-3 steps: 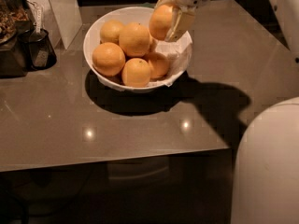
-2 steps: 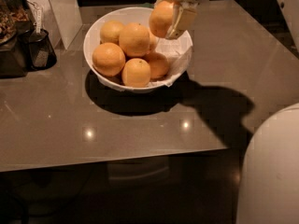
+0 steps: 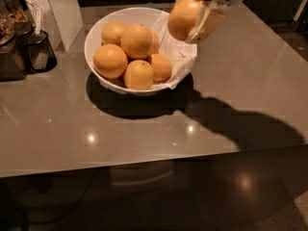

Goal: Pick orange from white bowl

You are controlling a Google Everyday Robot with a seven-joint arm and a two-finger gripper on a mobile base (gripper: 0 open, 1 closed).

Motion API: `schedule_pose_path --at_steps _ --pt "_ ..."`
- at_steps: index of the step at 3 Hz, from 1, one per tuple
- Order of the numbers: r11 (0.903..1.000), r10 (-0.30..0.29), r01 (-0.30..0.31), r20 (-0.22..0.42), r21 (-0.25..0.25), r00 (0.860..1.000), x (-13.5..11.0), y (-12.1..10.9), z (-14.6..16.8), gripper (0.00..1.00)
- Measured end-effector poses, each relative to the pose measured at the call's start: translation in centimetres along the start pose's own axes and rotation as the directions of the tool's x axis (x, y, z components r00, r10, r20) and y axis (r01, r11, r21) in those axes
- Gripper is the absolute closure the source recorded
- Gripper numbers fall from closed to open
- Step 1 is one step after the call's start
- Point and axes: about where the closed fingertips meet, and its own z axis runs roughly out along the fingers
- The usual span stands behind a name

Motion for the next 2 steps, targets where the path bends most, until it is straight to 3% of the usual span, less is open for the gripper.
schedule_pose_path --at_steps 1,2 --pt "0.9878 0.098 -0.097 0.002 0.122 0.995 0.5 5.1 -4.8 1.00" --pt "0.9779 0.135 -0.134 0.003 0.161 0.991 0.9 6.9 -6.4 1.00"
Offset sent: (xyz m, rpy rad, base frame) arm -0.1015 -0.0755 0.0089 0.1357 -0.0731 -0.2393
